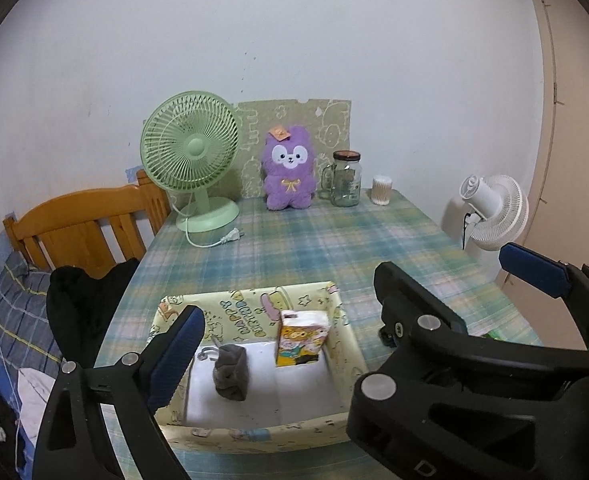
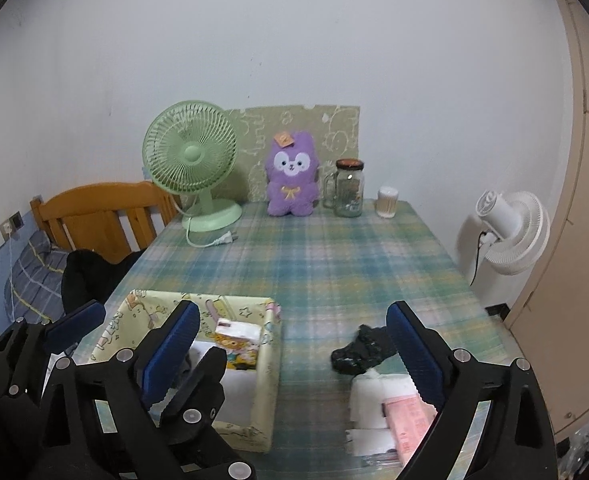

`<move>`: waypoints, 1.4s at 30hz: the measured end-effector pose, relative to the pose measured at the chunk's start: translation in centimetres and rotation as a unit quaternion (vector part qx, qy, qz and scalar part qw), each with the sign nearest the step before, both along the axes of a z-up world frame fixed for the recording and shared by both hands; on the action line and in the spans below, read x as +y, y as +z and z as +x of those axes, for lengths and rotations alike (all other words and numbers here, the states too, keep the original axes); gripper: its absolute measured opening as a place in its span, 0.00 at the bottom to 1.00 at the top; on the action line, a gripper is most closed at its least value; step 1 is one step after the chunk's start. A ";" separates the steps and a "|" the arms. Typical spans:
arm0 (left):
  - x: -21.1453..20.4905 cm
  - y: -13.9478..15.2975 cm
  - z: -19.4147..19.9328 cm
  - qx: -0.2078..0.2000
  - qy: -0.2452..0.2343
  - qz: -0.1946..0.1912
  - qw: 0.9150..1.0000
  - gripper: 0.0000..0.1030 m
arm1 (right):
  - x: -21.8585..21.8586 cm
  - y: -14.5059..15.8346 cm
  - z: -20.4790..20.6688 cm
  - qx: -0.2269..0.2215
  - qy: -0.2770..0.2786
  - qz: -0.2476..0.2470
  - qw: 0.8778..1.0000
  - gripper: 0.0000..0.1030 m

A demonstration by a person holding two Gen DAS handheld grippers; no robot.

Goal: Organize soft objects
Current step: 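Move both grippers back over the remaining pile toward the pink packet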

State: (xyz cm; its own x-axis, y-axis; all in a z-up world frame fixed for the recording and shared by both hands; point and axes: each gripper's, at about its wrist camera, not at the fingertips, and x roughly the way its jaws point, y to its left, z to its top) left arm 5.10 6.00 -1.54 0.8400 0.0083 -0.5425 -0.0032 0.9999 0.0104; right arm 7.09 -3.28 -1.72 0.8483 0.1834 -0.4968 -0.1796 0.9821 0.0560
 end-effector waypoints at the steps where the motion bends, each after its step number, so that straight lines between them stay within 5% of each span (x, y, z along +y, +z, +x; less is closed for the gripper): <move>1: -0.3 0.1 -0.2 -0.003 0.000 0.000 1.000 0.94 | -0.3 0.1 -0.2 -0.002 0.000 0.001 1.000 0.94; 24: -8.3 -0.2 -1.2 -0.032 -0.048 -0.028 0.998 0.96 | -8.4 -0.3 -2.5 -0.031 -0.047 -0.001 0.998 0.98; 42: -13.1 -5.2 0.2 0.009 -0.075 -0.039 0.996 0.98 | -13.5 -5.8 -2.0 -0.001 -0.078 0.016 0.997 0.98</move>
